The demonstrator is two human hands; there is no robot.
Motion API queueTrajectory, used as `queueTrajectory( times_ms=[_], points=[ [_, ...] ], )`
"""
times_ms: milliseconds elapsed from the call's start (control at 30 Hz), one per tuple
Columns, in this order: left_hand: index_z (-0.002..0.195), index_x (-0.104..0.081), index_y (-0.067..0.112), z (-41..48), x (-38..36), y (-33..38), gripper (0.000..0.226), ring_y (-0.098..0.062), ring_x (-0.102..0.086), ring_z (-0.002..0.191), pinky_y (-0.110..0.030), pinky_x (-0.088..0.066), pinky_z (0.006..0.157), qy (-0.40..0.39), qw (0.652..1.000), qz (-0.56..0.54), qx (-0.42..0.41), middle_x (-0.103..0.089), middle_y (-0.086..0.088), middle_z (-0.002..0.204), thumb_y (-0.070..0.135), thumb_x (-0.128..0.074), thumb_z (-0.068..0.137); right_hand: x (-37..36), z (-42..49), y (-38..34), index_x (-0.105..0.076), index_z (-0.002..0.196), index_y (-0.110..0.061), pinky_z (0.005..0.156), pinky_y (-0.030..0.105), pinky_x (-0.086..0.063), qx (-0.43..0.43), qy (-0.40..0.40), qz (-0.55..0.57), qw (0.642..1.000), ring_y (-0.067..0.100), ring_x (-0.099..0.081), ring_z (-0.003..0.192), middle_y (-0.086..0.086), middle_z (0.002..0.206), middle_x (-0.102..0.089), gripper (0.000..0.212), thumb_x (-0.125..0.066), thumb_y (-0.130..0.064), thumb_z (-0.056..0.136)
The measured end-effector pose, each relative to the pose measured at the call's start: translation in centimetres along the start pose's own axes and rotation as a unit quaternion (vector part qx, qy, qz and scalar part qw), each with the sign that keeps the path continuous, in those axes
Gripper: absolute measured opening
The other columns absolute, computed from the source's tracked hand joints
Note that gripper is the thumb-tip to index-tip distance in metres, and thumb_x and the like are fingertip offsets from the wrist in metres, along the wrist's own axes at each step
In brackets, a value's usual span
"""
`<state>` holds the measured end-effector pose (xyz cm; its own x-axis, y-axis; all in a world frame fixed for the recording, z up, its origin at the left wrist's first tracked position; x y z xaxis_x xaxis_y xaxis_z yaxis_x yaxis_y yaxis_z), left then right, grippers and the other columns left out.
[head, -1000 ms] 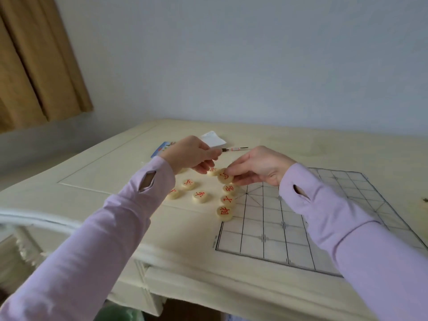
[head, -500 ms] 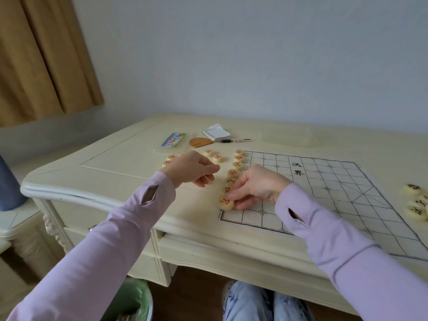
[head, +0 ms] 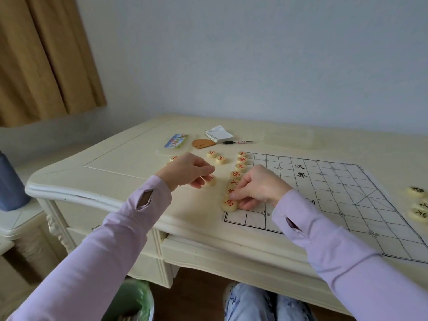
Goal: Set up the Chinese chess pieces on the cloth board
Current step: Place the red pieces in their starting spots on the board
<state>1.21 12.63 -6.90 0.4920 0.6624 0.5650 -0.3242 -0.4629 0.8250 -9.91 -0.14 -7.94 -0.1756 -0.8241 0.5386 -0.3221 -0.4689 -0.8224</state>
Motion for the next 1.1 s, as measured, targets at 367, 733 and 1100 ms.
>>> queueTrajectory(
  times_ms=[367,733,1100],
  points=[
    [0.090,-0.067,0.009,0.8,6.8,-1.8,0.013,-0.010,-0.057,0.049,-0.024,-0.055,0.062,0.162,0.986,0.029,0.006,-0.066,-0.005,0.078,0.012,-0.055,0.090,3.8,2.2,-3.9,-0.063,0.072,-0.014,0.044,0.021,-0.048,0.104,0.166,0.120,0.973,0.013,-0.057,0.049,0.004,0.066,-0.064,0.017,-0.065,-0.021,0.087],
    [0.089,-0.066,0.013,0.9,10.7,-5.3,0.008,0.002,-0.053,0.033,-0.014,-0.045,0.046,0.212,0.971,0.087,0.062,-0.059,0.001,0.066,0.014,-0.058,0.088,1.7,6.1,-4.4,-0.064,0.074,-0.016,0.049,0.023,-0.045,0.090,0.128,0.155,0.975,0.014,-0.058,0.055,0.010,0.077,-0.068,0.013,-0.065,-0.017,0.087],
    [0.102,-0.068,0.011,2.4,9.6,-6.3,0.019,-0.010,-0.059,0.058,-0.025,-0.051,0.062,0.139,0.980,0.107,0.090,-0.063,0.000,0.080,0.015,-0.068,0.083,1.4,7.7,-5.1,-0.066,0.082,-0.011,0.046,0.021,-0.045,0.100,0.113,0.154,0.976,0.015,-0.059,0.056,0.006,0.072,-0.067,0.005,-0.064,-0.013,0.087]
  ],
)
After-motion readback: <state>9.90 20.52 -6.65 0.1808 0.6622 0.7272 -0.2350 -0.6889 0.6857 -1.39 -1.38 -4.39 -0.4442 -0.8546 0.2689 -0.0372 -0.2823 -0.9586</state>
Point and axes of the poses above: each hand's wrist, its own z-axis towards the middle knuckle, its own x-axis out of the back of the hand, y = z × x, the point moved 8 cm from there along z, towards the middle knuckle
